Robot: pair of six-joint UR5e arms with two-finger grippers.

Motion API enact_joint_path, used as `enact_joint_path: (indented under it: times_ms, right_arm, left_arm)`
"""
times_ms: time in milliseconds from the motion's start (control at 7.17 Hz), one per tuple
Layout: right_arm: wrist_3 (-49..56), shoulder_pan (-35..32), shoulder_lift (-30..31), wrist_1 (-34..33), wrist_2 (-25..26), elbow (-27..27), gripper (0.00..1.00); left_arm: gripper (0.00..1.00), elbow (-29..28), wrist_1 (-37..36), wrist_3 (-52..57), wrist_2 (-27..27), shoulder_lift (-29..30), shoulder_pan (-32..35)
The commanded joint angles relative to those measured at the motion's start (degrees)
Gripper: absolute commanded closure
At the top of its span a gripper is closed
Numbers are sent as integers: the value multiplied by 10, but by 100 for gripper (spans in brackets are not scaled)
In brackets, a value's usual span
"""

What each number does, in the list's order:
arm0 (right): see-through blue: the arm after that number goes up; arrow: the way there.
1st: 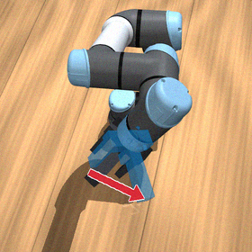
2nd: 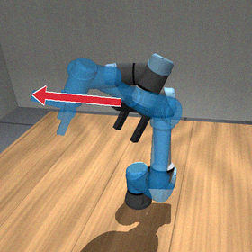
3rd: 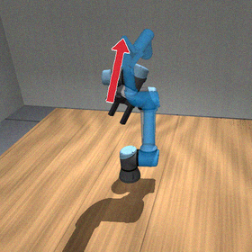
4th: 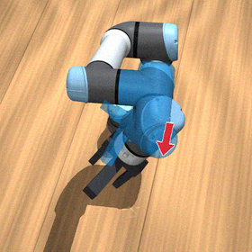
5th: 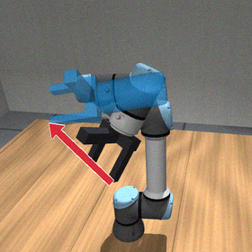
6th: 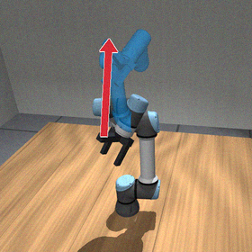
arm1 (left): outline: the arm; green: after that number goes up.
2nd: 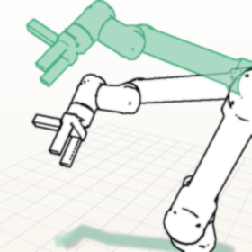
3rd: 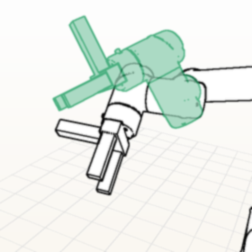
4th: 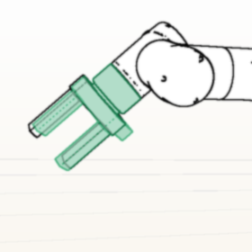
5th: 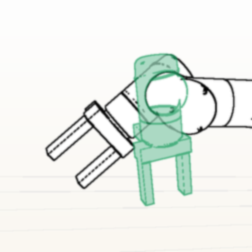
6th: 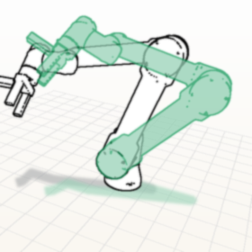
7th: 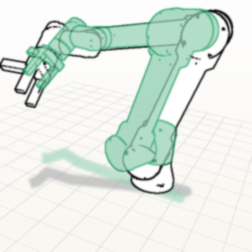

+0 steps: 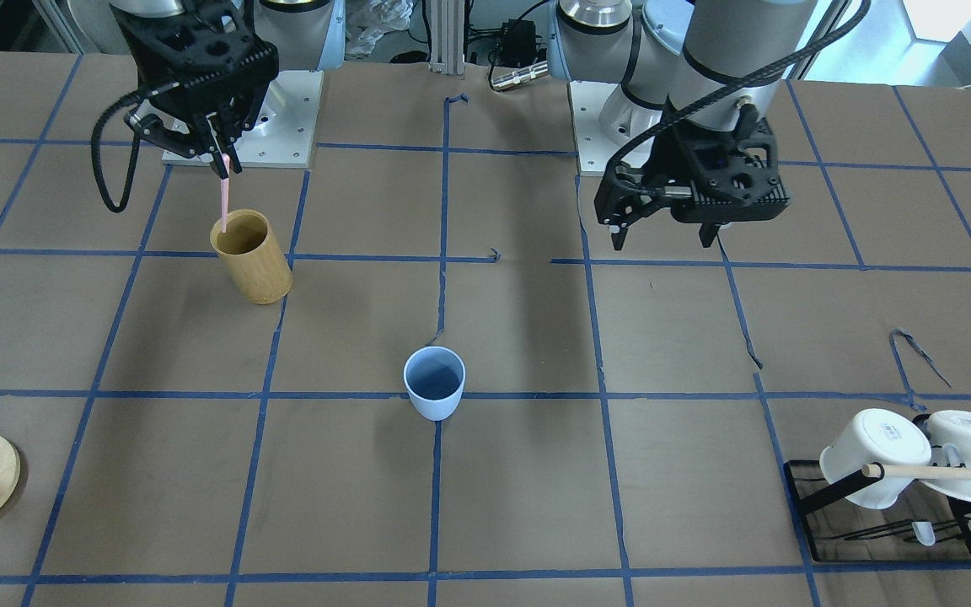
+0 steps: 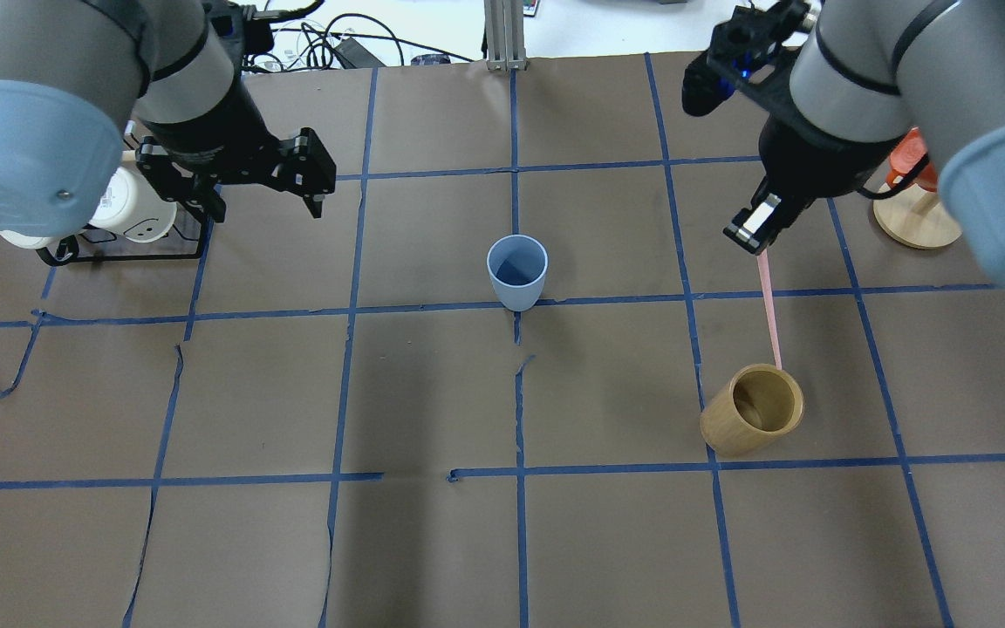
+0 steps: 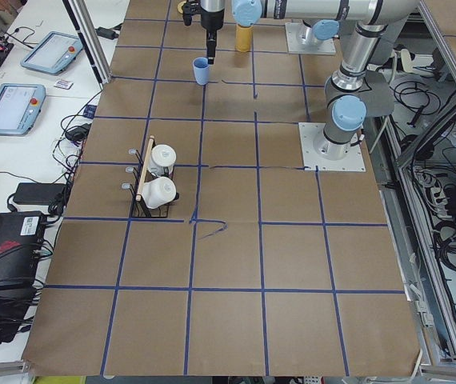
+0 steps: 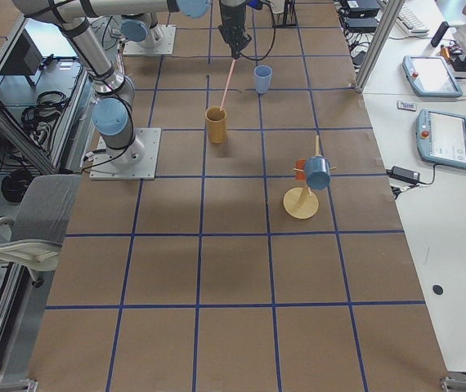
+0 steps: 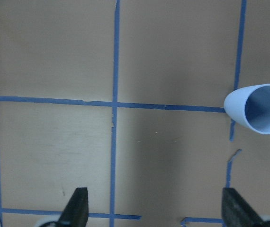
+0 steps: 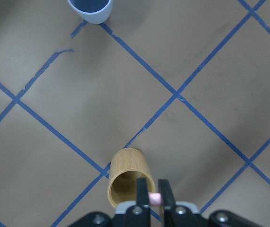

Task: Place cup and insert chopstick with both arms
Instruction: 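Carry the pink chopstick with the right gripper over the blue cup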

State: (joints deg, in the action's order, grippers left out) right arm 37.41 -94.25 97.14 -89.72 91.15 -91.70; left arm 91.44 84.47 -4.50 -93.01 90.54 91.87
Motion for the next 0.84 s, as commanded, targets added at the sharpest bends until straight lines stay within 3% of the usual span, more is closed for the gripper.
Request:
enact_joint_path:
  times_ms: [0,279,698]
  right_arm:
    - [-50,-1,-44,64,-37,120,100]
    - [-115,-6,-94,41,-84,157,100]
    - [-215,-49,-146,-110,-114,158,100]
  left_arm:
    - [0,-34,30,12,2,10,-26]
    - [0,-64,68,5,16,20,-20]
    - [0,-64,69,5,16,19,-17]
